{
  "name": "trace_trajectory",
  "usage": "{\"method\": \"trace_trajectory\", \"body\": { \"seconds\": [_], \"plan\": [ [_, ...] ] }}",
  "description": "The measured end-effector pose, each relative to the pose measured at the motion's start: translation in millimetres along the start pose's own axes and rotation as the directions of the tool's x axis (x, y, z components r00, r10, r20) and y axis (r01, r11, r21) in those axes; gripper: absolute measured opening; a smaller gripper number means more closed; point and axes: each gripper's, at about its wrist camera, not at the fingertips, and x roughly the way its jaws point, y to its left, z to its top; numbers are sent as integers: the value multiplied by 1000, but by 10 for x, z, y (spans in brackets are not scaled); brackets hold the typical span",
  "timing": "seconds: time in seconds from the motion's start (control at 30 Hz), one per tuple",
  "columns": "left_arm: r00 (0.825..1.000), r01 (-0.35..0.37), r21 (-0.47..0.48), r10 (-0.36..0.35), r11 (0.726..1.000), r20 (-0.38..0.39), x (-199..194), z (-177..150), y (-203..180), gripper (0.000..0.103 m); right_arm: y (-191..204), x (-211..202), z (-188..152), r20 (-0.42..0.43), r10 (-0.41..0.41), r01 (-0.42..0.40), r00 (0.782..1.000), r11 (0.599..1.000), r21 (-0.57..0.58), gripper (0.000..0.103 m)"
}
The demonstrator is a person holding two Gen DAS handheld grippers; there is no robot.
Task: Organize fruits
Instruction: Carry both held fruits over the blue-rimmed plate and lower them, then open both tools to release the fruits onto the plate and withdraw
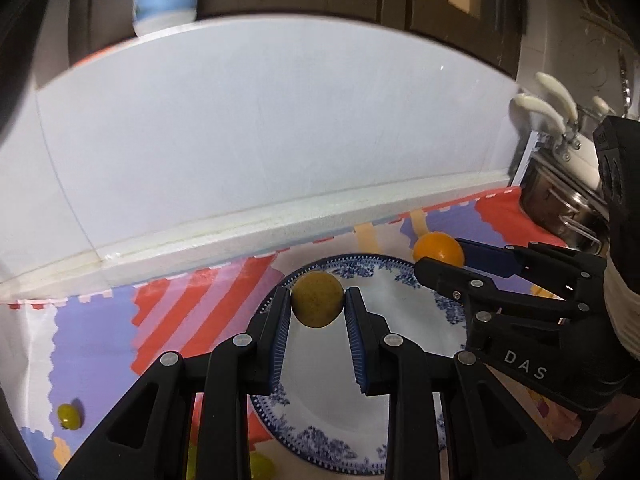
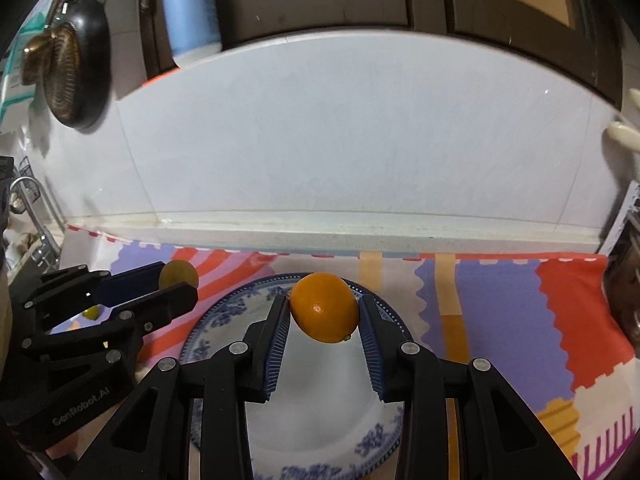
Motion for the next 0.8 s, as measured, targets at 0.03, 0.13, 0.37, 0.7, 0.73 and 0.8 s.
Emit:
{"method": "trace_trajectory", "body": {
  "seconds": [0.03, 0.13, 0.37, 0.7, 0.73, 0.8],
  "plan": [
    [1000, 2, -7, -2, 1000, -9, 65, -5, 2, 28, -15, 59, -3, -8, 1, -1, 1000, 1000, 2, 36],
    [999, 2, -14, -3, 1000, -44, 258, -26, -10, 28, -52, 219, -21, -37, 4, -4, 999, 1000, 7, 36],
    [994, -2, -35, -2, 999, -108, 579, -104, -2, 28, -146, 491, -127, -95, -5, 7, 995, 1000, 17, 36],
    [985, -2, -39, -4, 999, -173, 816, -179, 32, 28, -189, 656, -212, -150, -10, 14, 989, 1000, 24, 36],
    [984, -3, -39, -4, 999, -177, 827, -185, 32, 28, -185, 665, -217, -153, -12, 15, 988, 1000, 20, 36],
    [984, -2, -41, -5, 999, -181, 842, -189, 37, 28, -187, 671, -221, -157, -11, 14, 988, 1000, 17, 36]
  ]
}}
